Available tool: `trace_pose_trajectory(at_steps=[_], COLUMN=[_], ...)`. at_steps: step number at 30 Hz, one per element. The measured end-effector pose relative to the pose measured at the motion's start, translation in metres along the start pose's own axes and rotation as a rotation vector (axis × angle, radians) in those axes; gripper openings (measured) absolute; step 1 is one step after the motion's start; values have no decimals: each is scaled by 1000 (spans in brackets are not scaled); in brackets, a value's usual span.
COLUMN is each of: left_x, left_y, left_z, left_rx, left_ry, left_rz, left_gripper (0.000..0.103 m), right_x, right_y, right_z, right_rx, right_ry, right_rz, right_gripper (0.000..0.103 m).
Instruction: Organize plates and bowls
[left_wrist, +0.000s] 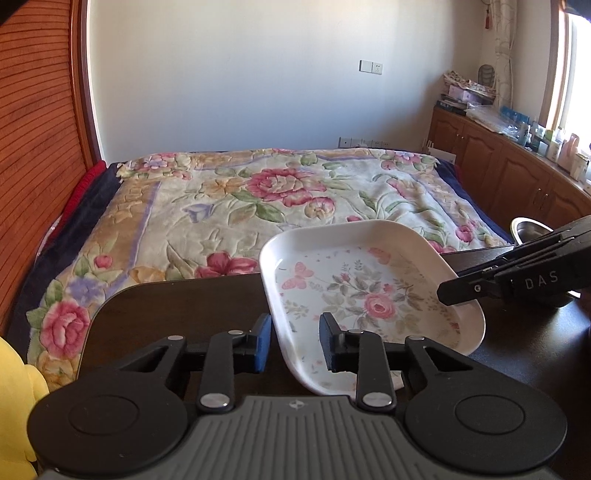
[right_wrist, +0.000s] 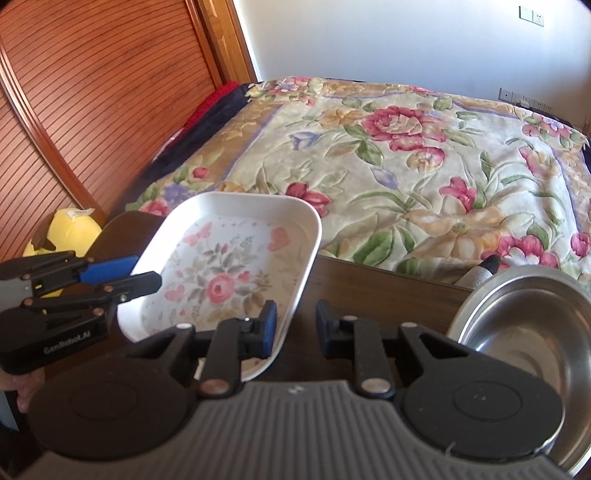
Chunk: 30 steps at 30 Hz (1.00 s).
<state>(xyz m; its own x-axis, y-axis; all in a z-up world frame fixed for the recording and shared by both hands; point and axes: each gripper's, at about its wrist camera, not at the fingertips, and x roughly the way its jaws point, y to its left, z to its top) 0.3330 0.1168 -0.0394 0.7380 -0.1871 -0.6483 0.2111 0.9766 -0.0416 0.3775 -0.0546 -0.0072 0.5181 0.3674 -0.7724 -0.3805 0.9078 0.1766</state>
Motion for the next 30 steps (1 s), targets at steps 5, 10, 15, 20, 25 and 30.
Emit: trace_pose_trajectory(at_steps=[5,10,15,20,25,30], left_x=[5,3,-8,-30,-49,-68], left_y=[5,7,10,7,0,-6], left_z=[0,0,-6,-10,-13,-18], left_rx=[-33,-42,-55,-48,-33,-28], left_ry=[23,30,36,9,-11,-32], left_rz=[-23,-12,-18,-12,-7,-11], left_gripper=[21,21,21,21,21,21], right_x=[3,-1,-12,-22,-34,-49], right_y=[5,10,17,24,27,27], right_z=[0,-4,-10,-18,-24,-32], right_rx=[-19,-9,-14,-19,-17,-8], right_ry=[10,20,-1,-11,-35,-61], right_rz=[-3,20,39,52,66,85], right_gripper=[21,20,20,20,20,20])
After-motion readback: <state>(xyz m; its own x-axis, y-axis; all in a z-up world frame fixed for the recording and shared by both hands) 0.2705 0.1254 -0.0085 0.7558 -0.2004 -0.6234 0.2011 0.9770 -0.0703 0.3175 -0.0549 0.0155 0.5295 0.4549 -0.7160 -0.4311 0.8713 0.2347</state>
